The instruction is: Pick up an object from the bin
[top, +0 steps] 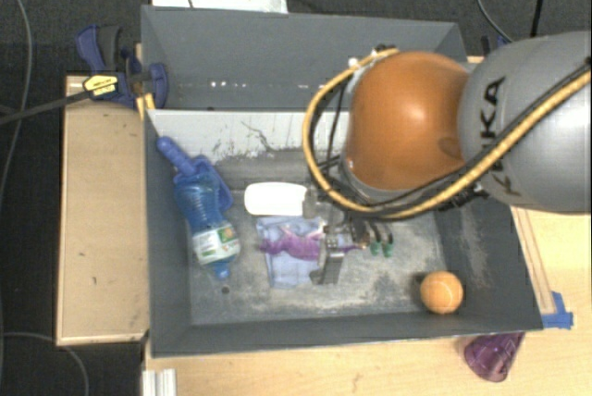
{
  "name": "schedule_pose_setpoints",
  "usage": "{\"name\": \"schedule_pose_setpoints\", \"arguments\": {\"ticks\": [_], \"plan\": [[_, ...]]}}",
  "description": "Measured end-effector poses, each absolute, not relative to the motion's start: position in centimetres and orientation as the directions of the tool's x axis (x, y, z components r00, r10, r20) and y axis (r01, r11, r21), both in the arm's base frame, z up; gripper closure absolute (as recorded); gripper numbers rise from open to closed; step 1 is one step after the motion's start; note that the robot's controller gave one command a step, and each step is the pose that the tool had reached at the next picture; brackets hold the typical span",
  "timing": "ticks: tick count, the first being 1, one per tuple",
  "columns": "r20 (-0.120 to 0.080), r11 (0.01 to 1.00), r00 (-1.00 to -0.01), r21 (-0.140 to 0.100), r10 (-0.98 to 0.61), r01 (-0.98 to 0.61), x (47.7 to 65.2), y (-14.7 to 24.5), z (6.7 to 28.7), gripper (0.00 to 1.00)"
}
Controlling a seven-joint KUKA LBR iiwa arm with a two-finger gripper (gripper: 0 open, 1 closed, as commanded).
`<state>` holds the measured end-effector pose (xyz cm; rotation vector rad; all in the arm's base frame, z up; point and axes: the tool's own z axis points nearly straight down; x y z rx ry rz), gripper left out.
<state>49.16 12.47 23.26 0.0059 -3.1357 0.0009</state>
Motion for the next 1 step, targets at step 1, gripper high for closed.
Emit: {"name": "schedule_pose_setpoints", "arguments": {"ticks": [1], "plan": [[-0.002,1.000,-1.000,0.001,0.002,0.002,49.32,12.38,23.70,0.00]]}}
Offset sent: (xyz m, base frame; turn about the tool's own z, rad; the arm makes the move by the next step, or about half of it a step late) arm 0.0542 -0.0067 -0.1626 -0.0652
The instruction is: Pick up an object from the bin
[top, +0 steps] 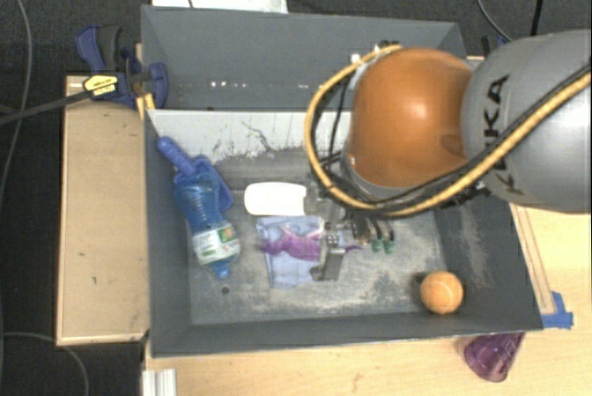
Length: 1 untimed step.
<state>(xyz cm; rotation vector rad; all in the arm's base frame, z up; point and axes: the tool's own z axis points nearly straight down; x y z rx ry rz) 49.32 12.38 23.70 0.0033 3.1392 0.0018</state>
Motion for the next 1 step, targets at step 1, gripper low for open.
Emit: {"name": "schedule_pose_setpoints", "arguments": {"ticks": [1], "plan": [[-0.006,1.000,-1.000,0.002,-0.029,-0.029,51.77,12.18,16.77,0.00]]}}
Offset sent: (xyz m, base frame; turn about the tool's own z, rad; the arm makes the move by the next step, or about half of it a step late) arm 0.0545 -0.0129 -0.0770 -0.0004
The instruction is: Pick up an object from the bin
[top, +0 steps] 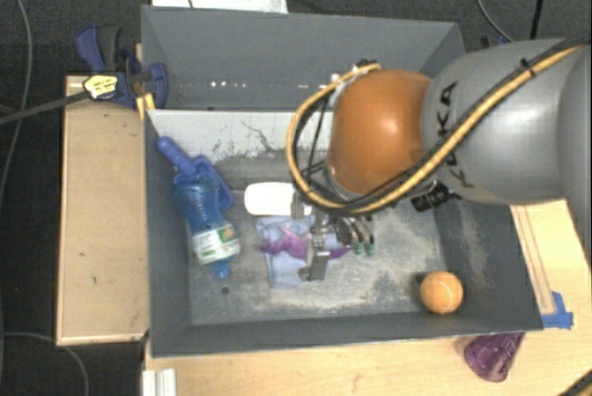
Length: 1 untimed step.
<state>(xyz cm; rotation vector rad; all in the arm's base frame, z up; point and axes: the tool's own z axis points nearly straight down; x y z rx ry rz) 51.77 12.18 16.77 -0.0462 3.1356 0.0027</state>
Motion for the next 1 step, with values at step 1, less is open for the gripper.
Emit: {"name": "schedule_pose_setpoints", "arguments": {"ticks": [1], "plan": [[-0.009,1.000,-1.000,0.002,0.006,0.006,55.01,11.05,16.24,0.00]]}}
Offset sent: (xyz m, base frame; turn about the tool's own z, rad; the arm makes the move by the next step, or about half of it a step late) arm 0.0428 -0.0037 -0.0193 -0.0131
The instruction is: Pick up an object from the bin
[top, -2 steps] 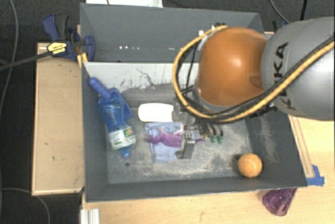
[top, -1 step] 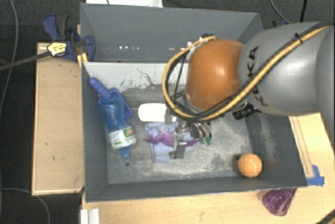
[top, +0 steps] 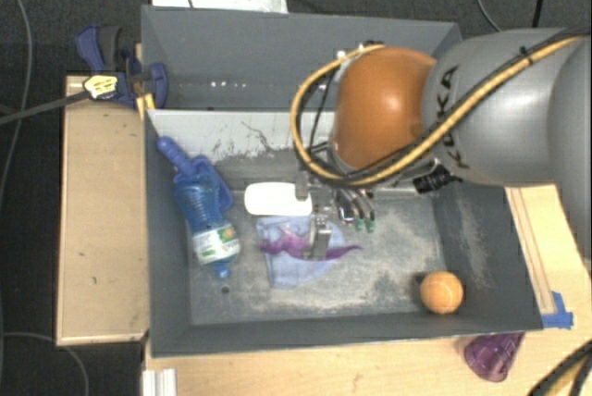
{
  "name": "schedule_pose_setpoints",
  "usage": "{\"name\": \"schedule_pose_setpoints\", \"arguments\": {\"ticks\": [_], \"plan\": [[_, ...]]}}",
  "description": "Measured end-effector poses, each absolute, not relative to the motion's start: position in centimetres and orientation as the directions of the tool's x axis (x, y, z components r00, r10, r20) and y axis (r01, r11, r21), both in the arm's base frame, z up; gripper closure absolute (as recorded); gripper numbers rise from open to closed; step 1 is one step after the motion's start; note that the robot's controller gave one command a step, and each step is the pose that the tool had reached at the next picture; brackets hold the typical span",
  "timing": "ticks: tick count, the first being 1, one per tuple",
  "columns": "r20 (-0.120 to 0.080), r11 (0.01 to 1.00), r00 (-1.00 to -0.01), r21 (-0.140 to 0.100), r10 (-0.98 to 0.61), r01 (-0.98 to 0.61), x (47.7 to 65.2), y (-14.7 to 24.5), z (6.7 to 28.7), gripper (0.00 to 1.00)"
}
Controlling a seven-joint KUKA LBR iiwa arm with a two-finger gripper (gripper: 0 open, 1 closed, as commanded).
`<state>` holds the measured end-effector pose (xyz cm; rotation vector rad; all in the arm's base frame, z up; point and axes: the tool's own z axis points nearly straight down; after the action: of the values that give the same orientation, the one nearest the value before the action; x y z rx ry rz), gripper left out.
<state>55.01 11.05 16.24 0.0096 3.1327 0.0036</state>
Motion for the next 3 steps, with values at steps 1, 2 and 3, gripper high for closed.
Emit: {"name": "schedule_pose_setpoints", "arguments": {"ticks": [1,2,3], "plan": [[-0.009,1.000,-1.000,0.003,-0.024,-0.024,55.7,11.5,15.3,0.00],[-0.015,0.998,-0.998,0.005,0.064,0.064,54.9,11.6,9.5,0.00],[-0.011,0.997,-0.997,0.005,0.072,0.072,54.6,11.9,7.1,1.00]]}}
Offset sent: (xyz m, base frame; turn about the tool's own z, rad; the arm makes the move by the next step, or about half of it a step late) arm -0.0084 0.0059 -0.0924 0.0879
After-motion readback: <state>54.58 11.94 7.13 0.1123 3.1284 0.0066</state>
